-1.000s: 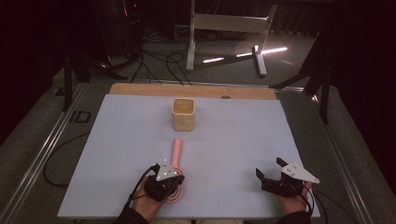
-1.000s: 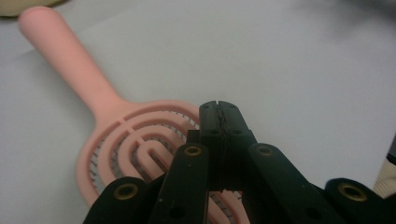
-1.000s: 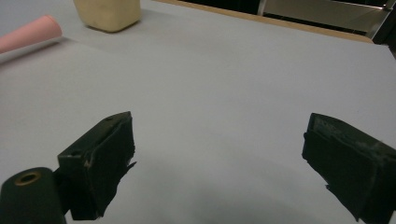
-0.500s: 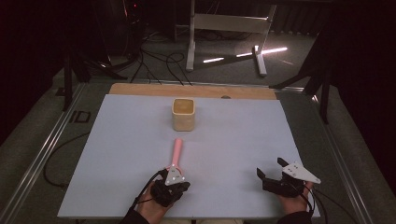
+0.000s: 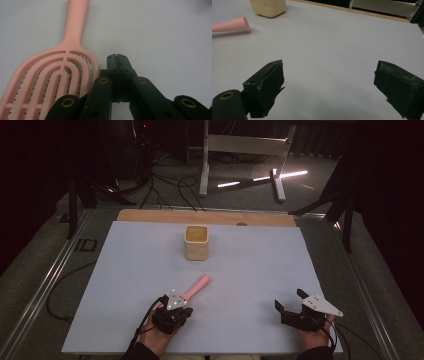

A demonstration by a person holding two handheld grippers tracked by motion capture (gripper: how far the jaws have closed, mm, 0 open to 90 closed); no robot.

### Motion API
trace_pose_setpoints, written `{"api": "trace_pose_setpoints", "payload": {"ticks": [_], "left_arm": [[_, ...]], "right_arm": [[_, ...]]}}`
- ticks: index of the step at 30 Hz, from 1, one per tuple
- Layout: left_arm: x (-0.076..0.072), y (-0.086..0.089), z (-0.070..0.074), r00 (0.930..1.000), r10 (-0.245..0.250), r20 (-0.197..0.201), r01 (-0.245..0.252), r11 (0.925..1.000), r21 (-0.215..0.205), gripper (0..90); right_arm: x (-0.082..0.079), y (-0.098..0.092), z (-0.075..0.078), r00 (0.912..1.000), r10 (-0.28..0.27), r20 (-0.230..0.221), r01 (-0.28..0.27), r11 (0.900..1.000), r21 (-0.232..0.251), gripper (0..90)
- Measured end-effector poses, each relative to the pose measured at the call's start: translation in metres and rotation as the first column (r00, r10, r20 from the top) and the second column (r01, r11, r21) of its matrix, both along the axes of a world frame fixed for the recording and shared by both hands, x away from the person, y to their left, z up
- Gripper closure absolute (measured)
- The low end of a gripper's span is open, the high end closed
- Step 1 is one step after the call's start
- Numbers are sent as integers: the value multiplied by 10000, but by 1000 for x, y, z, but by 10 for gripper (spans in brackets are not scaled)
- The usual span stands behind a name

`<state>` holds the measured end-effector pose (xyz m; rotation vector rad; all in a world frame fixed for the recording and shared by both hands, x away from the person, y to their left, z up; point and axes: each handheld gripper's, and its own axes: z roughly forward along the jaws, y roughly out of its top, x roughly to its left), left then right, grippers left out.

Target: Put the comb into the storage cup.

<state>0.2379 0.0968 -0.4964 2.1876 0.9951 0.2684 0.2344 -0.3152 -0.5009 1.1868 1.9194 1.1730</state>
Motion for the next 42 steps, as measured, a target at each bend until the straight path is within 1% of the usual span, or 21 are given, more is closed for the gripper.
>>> {"api": "trace_pose_setpoints", "payload": {"ticks": [3, 5, 8, 9, 10, 11, 13, 15, 18, 24, 26, 27, 29, 31, 35, 37, 39, 42], "left_arm": [[0, -1, 1, 9999, 35, 141, -38, 9997, 246, 900], [0, -1, 1, 9998, 65, 188, -71, 9995, 308, 900], [0, 0, 2, 9995, 108, 291, -126, 9980, 617, 900], [0, 1, 2, 9995, 128, 274, -146, 9976, 677, 900], [1, 1, 2, 9995, 199, 260, -215, 9978, 627, 900], [1, 1, 2, 9993, 236, 284, -255, 9973, 694, 900], [0, 0, 1, 9986, 302, 437, -348, 9935, 1080, 900], [1, 0, 2, 9984, 310, 464, -362, 9924, 1173, 900], [1, 2, 2, 9973, 422, 604, -507, 9879, 1468, 900], [0, 10, 3, 9970, 660, 415, -716, 9858, 1521, 900], [-1, 14, 3, 9962, 775, 393, -831, 9823, 1681, 900], [-1, 17, 3, 9955, 866, 373, -916, 9821, 1645, 900], [1, 23, 3, 9936, 1072, 344, -1114, 9803, 1630, 900], [3, 30, 3, 9909, 1312, 304, -1342, 9799, 1477, 900], [10, 41, 3, 9850, 1682, 382, -1720, 9739, 1483, 900], [14, 44, 1, 9825, 1831, 354, -1863, 9723, 1411, 900], [19, 48, 1, 9802, 1942, 376, -1976, 9690, 1480, 900], [26, 53, -1, 9766, 2128, 320, -2152, 9671, 1355, 900]], "right_arm": [[0, 0, 0, 10000, -3, 1, 3, 10000, -4, 89], [0, 0, 0, 10000, -5, 5, 5, 10000, -30, 89], [0, -1, 0, 10000, 3, 1, -3, 10000, -5, 89], [0, -1, 0, 10000, -4, -4, 4, 10000, -3, 89], [0, -1, 0, 10000, -5, -8, 5, 10000, -14, 89], [0, -1, 0, 10000, -12, -15, 12, 10000, -7, 89], [0, -1, 0, 10000, -1, -5, 1, 10000, -24, 89], [0, -1, 0, 10000, -3, 2, 3, 10000, -23, 89], [0, -1, 0, 10000, -15, -4, 15, 10000, -17, 89], [0, -1, 0, 10000, -27, -35, 27, 10000, -7, 89], [0, -1, 0, 10000, -22, -20, 22, 10000, 6, 89], [0, -2, 0, 10000, -24, -20, 24, 10000, -8, 89], [0, -2, 0, 10000, -24, -12, 24, 10000, 3, 89], [0, -1, 0, 10000, -10, -8, 10, 10000, -1, 89], [1, 0, -1, 10000, 1, -38, -1, 10000, -17, 89], [1, 0, -1, 10000, 29, -44, -29, 10000, -36, 89], [1, 0, -1, 10000, 25, -47, -26, 10000, -39, 89], [1, 0, -1, 10000, 23, -62, -23, 10000, -41, 89]]}}
